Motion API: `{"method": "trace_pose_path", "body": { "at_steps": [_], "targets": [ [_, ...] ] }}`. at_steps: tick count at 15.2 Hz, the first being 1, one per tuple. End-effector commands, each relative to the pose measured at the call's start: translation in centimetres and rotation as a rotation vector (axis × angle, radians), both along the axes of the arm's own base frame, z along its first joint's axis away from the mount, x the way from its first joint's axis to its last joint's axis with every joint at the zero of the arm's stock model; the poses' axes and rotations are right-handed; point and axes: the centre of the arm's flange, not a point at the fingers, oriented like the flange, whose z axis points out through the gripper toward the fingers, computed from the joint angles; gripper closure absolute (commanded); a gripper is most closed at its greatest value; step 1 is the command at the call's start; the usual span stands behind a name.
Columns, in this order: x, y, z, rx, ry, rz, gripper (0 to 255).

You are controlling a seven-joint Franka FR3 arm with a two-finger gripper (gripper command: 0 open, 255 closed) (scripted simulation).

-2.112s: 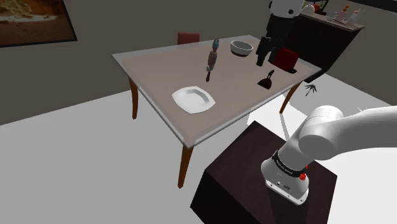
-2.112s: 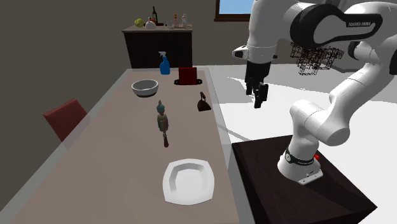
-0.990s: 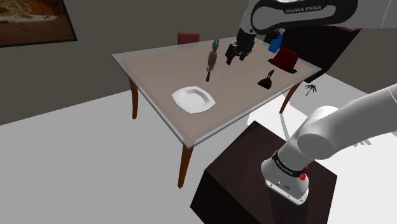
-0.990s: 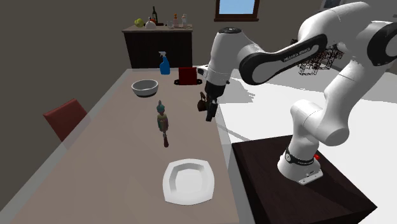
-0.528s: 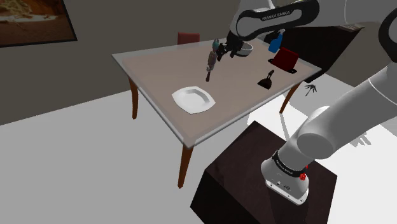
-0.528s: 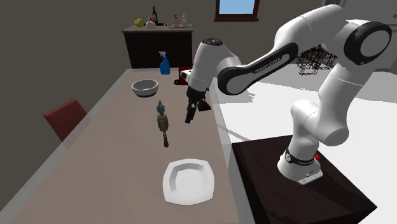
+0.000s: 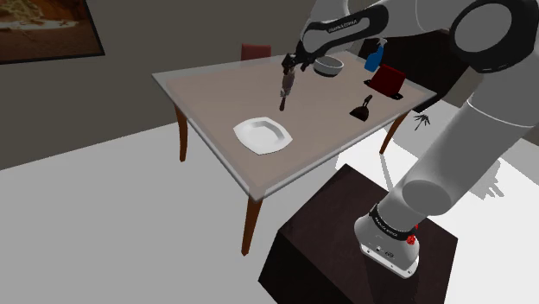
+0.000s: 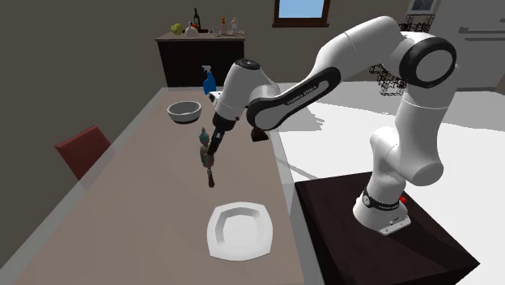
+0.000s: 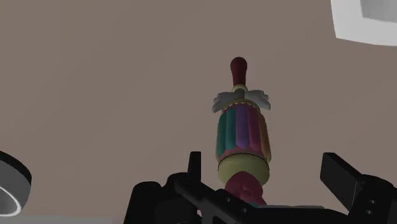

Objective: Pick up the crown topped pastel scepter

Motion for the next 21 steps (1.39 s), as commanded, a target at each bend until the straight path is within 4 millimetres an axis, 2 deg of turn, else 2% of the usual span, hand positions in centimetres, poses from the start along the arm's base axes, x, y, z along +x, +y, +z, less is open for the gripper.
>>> {"method": "trace_pose_path", "body": {
  "at_steps": [1, 2, 9, 11, 12, 21],
  "targets": [
    [1.8, -1.3, -0.5, -0.01, -0.034, -0.01, 0],
    [1.9, -1.4, -0.5, -0.01, -0.036, -0.01, 0],
    [1.9, -1.4, -4.5, -0.01, -0.036, -0.01, 0],
    [1.9, -1.4, -4.5, -0.01, -0.036, -0.01, 0],
    [1.8, -1.4, -4.5, -0.01, -0.035, -0.01, 255],
    [1.9, -1.4, -4.5, -0.01, -0.036, -0.01, 255]
  ]
}}
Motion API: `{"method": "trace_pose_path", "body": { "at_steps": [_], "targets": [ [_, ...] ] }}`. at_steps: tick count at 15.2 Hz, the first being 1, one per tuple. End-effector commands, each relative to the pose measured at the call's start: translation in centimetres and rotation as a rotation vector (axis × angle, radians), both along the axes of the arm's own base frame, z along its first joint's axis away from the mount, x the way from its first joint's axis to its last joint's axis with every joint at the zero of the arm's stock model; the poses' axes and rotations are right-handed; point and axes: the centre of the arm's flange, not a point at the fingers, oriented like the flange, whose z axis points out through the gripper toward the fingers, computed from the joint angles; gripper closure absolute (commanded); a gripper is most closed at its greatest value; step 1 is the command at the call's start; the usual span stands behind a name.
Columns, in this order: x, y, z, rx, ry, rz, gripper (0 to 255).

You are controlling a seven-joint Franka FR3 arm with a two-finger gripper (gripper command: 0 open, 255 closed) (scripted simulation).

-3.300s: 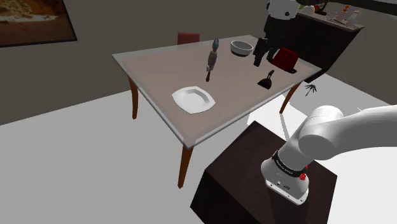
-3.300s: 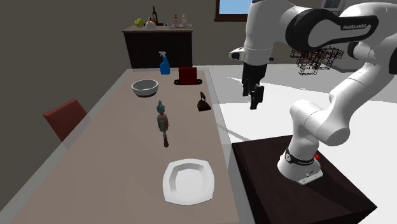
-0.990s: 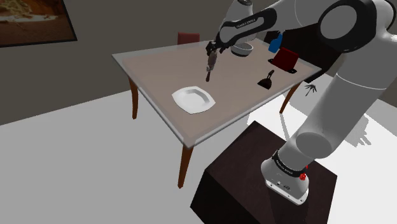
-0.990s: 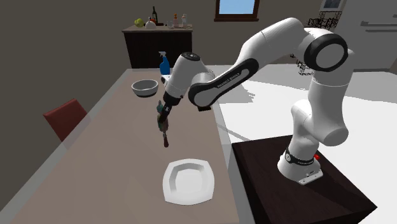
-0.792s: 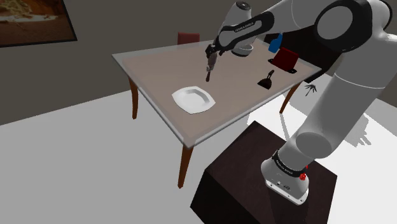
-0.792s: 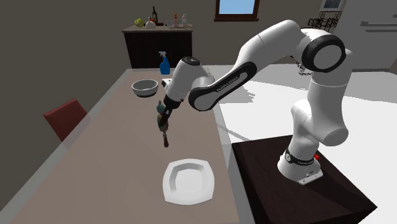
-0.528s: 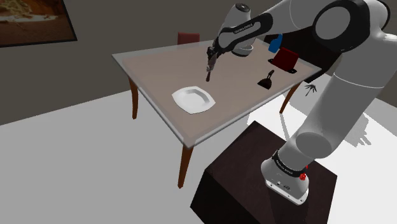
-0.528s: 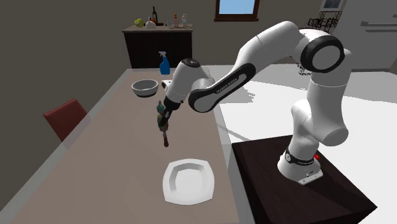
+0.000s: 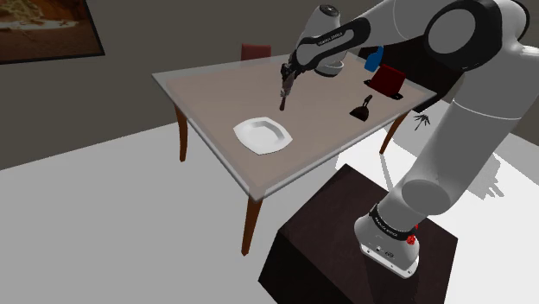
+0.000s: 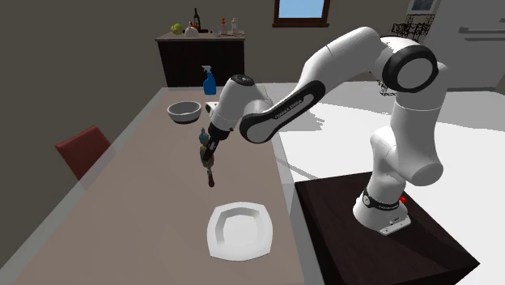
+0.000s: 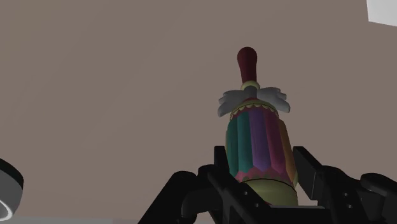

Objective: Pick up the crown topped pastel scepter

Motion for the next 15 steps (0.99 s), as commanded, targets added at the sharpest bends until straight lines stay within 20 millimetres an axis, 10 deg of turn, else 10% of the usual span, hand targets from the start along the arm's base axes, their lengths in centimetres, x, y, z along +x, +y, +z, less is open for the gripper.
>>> {"method": "trace_pose_path", "body": {
  "at_steps": [1, 15],
  "targets": [
    [0.0, 0.0, 0.4, 0.0, 0.002, -0.001, 255],
    [0.0, 0.0, 7.8, 0.0, 0.002, -0.001, 255]
  ]
}}
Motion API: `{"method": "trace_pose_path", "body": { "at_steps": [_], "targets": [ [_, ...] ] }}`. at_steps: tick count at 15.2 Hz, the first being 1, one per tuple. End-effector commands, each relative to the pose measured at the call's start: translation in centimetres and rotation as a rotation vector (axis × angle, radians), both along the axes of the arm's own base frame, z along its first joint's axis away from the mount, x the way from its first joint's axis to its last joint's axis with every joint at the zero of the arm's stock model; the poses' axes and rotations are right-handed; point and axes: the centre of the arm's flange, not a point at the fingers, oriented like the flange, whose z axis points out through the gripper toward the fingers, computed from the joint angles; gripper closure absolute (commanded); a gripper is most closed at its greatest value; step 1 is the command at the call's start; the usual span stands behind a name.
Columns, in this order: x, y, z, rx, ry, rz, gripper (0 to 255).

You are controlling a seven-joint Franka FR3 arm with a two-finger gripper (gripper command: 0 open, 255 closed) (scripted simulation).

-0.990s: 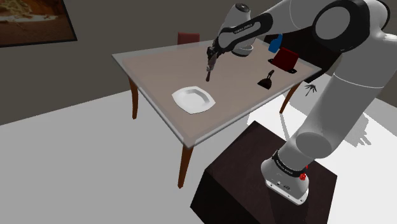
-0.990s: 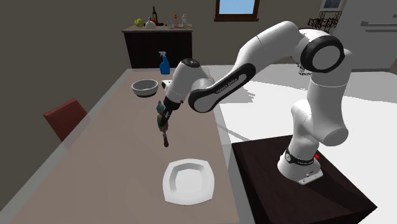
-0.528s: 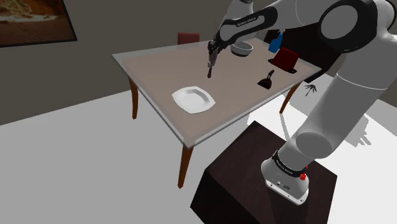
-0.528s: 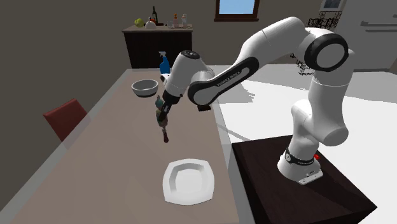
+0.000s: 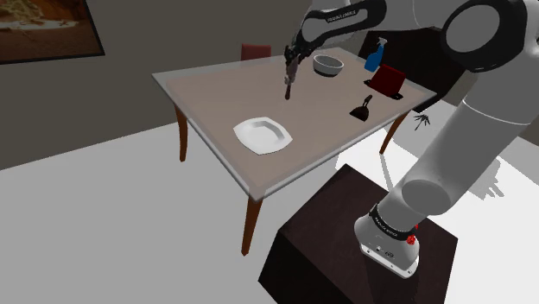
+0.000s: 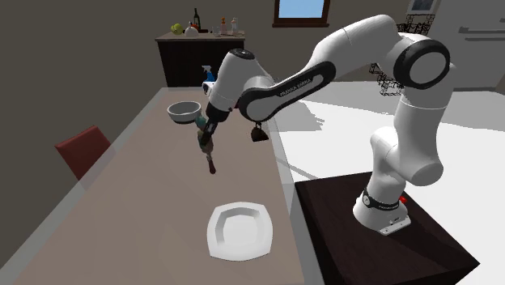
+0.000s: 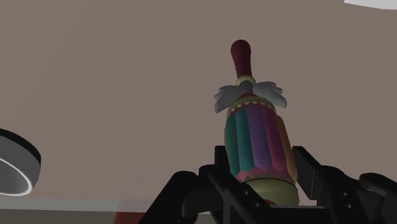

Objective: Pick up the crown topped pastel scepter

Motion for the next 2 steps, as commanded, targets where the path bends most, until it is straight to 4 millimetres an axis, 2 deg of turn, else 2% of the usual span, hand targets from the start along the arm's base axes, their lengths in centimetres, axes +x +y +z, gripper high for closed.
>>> {"method": "trace_pose_path", "body": {
  "at_steps": [1, 2],
  "targets": [
    [0.07, -0.06, 0.66, 0.0, 0.0, 0.0, 255],
    [0.08, -0.06, 0.66, 0.0, 0.0, 0.0, 255]
  ]
}}
